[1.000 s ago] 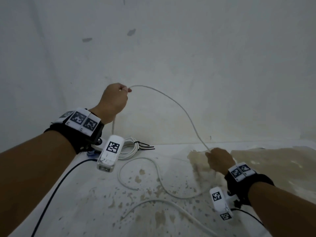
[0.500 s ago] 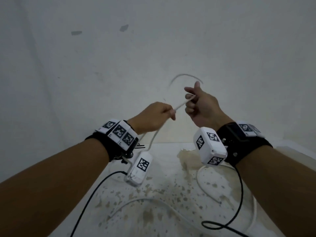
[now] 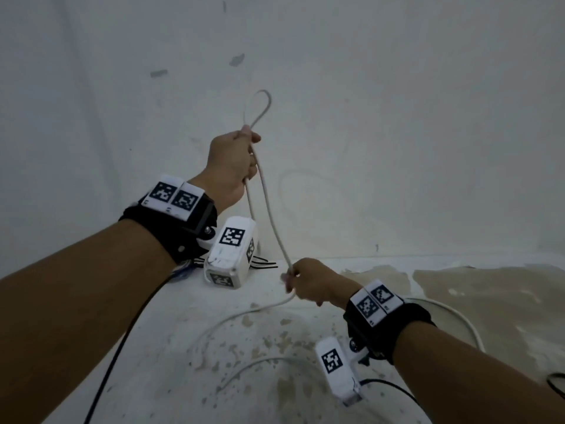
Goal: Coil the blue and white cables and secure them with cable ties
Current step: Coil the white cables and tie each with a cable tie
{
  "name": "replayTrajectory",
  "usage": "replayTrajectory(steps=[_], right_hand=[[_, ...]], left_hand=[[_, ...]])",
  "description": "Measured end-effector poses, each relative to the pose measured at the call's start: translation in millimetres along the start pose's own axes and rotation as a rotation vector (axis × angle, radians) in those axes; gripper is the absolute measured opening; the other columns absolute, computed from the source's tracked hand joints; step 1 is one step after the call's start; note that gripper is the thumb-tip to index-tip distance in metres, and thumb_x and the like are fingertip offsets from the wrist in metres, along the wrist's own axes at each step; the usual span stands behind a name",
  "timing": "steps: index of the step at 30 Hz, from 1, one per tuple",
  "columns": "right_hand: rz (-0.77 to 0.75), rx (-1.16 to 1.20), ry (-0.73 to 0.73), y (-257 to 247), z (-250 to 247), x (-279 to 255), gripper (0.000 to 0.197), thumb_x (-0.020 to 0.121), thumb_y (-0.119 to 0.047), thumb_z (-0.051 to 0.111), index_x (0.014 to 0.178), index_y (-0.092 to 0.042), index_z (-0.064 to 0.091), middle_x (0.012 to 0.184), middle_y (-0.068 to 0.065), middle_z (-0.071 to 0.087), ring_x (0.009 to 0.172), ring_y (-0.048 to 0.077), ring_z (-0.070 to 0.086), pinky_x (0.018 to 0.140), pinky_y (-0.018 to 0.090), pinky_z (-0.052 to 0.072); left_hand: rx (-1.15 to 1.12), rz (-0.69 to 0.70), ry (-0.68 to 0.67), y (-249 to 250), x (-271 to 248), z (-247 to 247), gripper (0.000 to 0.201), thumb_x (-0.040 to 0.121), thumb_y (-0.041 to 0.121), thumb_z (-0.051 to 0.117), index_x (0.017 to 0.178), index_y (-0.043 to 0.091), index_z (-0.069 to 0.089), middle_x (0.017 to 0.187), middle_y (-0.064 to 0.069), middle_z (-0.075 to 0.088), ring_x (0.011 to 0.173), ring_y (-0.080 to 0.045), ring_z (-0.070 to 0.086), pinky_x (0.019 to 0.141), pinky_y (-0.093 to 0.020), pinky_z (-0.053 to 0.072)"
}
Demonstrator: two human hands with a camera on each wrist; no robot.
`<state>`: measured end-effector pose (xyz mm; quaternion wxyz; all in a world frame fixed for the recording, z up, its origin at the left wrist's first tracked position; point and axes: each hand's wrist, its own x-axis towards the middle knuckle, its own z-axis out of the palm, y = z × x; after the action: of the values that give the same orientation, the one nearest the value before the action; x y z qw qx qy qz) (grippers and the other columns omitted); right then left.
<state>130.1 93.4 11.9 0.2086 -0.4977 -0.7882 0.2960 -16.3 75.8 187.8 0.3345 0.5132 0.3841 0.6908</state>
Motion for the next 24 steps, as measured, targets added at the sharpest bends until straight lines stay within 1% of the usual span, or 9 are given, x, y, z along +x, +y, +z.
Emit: replayTrajectory(steps=[3, 5, 8, 10, 12, 14, 17, 20, 24], right_hand=[[0.238, 0.315, 0.192, 24.7, -12.1, 10.8, 0.030, 0.100, -0.016, 0.045, 0.079, -0.002, 0.060, 0.059, 0.006, 0.052, 0.045, 0.016, 0.039, 0.040, 0.019, 0.032], [0.373, 0.462, 0.287, 41.2, -28.4, 7.2, 0.025, 0.098, -0.012, 0.045, 0.076, -0.005, 0.054, 0.056, 0.009, 0.060, 0.054, 0.020, 0.051, 0.041, 0.020, 0.038], [0.411, 0.047, 0.294, 71.9, -49.9, -3.8, 0.036, 0.096, -0.030, 0.058, 0.069, -0.012, 0.041, 0.082, 0.012, 0.064, 0.090, 0.026, 0.064, 0.064, 0.027, 0.039], [0.446, -0.007, 0.443, 72.6, -55.3, -7.5, 0.021, 0.095, -0.028, 0.060, 0.094, -0.008, 0.053, 0.118, 0.017, 0.060, 0.115, 0.033, 0.058, 0.086, 0.034, 0.043], [0.479, 0.137, 0.652, 58.7, -58.2, -9.2, 0.064, 0.089, -0.015, 0.061, 0.143, 0.000, 0.031, 0.149, 0.026, 0.031, 0.135, 0.042, 0.036, 0.108, 0.047, 0.037], [0.109, 0.052, 0.976, 35.7, -55.6, -11.8, 0.086, 0.082, -0.013, 0.065, 0.152, -0.003, 0.016, 0.151, 0.023, 0.023, 0.135, 0.037, 0.031, 0.109, 0.041, 0.036], [-0.600, -0.523, 1.020, 0.9, -49.6, -21.9, 0.064, 0.078, -0.023, 0.070, 0.137, -0.007, 0.049, 0.137, 0.019, 0.044, 0.119, 0.030, 0.046, 0.099, 0.036, 0.042], [-0.778, -0.781, 1.013, -9.9, -50.2, -23.9, 0.034, 0.086, -0.025, 0.066, 0.117, -0.009, 0.065, 0.119, 0.017, 0.056, 0.101, 0.031, 0.051, 0.082, 0.038, 0.045], [-0.803, -0.854, 0.928, 7.2, -54.3, -20.7, 0.025, 0.094, -0.037, 0.057, 0.092, -0.015, 0.069, 0.104, 0.011, 0.061, 0.093, 0.028, 0.051, 0.075, 0.038, 0.042]], left_hand=[[0.186, -0.104, -0.035, -6.8, -2.6, -13.2, 0.026, 0.103, 0.016, 0.044, 0.096, 0.002, 0.064, 0.067, -0.001, 0.041, 0.040, -0.007, 0.030, 0.037, -0.018, 0.027], [0.208, -0.219, -0.030, -13.5, -5.9, -17.4, 0.021, 0.099, 0.004, 0.043, 0.108, -0.002, 0.061, 0.073, -0.005, 0.050, 0.044, -0.008, 0.037, 0.037, -0.016, 0.032], [0.062, -0.324, -0.017, -20.9, -10.6, -15.1, 0.024, 0.097, -0.006, 0.038, 0.115, -0.005, 0.053, 0.090, -0.018, 0.065, 0.060, -0.017, 0.059, 0.045, -0.019, 0.048], [-0.031, -0.384, -0.077, -30.4, -11.6, -8.2, 0.023, 0.098, -0.001, 0.041, 0.120, -0.004, 0.047, 0.112, -0.022, 0.064, 0.075, -0.028, 0.071, 0.053, -0.026, 0.054], [-0.051, -0.449, -0.186, -45.8, -12.2, 3.3, 0.031, 0.100, 0.007, 0.044, 0.129, -0.001, 0.044, 0.132, -0.017, 0.055, 0.086, -0.031, 0.074, 0.061, -0.032, 0.057], [-0.064, -0.495, -0.297, -60.2, -13.8, 17.1, 0.046, 0.101, 0.015, 0.043, 0.145, 0.003, 0.034, 0.152, -0.016, 0.038, 0.096, -0.032, 0.072, 0.069, -0.037, 0.056], [-0.094, -0.578, -0.460, -74.1, -13.8, 31.4, 0.071, 0.100, 0.045, 0.041, 0.153, 0.005, 0.015, 0.161, -0.015, 0.017, 0.116, -0.031, 0.062, 0.082, -0.040, 0.051], [-0.064, -0.685, -0.597, -80.2, -12.1, 33.2, 0.107, 0.076, 0.082, 0.038, 0.149, 0.005, 0.031, 0.156, -0.013, 0.031, 0.127, -0.034, 0.053, 0.107, -0.046, 0.039], [0.112, -0.651, -0.627, -75.8, -23.3, 29.1, 0.096, 0.085, 0.078, 0.036, 0.145, 0.003, 0.034, 0.109, -0.010, 0.062, 0.084, -0.022, 0.063, 0.078, -0.037, 0.049]])
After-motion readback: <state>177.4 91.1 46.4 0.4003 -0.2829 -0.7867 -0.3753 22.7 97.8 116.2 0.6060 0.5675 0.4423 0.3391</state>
